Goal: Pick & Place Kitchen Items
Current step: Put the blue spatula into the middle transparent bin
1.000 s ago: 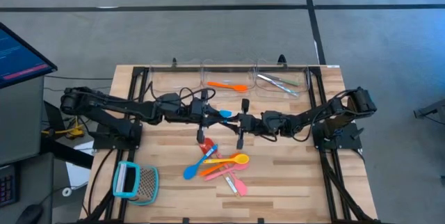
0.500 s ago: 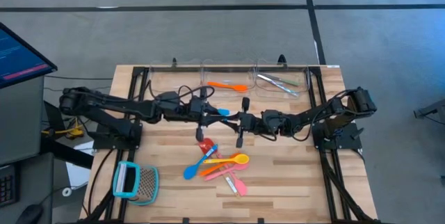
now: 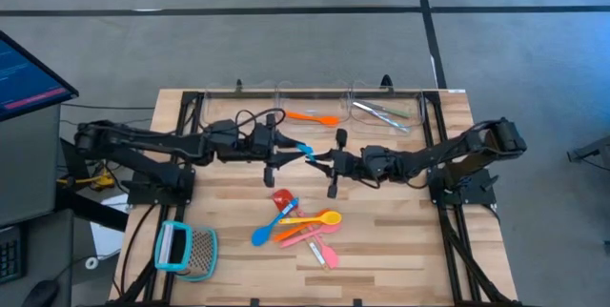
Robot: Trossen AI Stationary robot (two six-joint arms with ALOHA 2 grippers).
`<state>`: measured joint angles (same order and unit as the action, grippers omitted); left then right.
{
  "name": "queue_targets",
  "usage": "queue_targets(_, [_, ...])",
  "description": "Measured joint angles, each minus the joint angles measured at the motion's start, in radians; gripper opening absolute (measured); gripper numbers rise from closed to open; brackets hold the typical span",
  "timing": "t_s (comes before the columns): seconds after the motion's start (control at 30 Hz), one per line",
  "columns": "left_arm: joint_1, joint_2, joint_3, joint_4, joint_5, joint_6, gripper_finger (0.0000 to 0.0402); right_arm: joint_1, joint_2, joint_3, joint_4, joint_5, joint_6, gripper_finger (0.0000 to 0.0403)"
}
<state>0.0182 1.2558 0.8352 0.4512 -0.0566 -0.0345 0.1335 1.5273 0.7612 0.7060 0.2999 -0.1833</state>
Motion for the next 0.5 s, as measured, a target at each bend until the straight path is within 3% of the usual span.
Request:
queue_targets(0.3, [0.013, -0.088, 0.000, -0.028, -0.022, 0.057, 0.0147, -0.054, -0.105, 0.000, -0.221, -0.021, 0.015, 0.0020])
queue_targets(0.5, [0.019, -0.178, 0.000, -0.123, -0.018, 0.053, 0.0148, -0.134, -0.162, 0.000, -0.323, -0.020, -0.012, 0.0020])
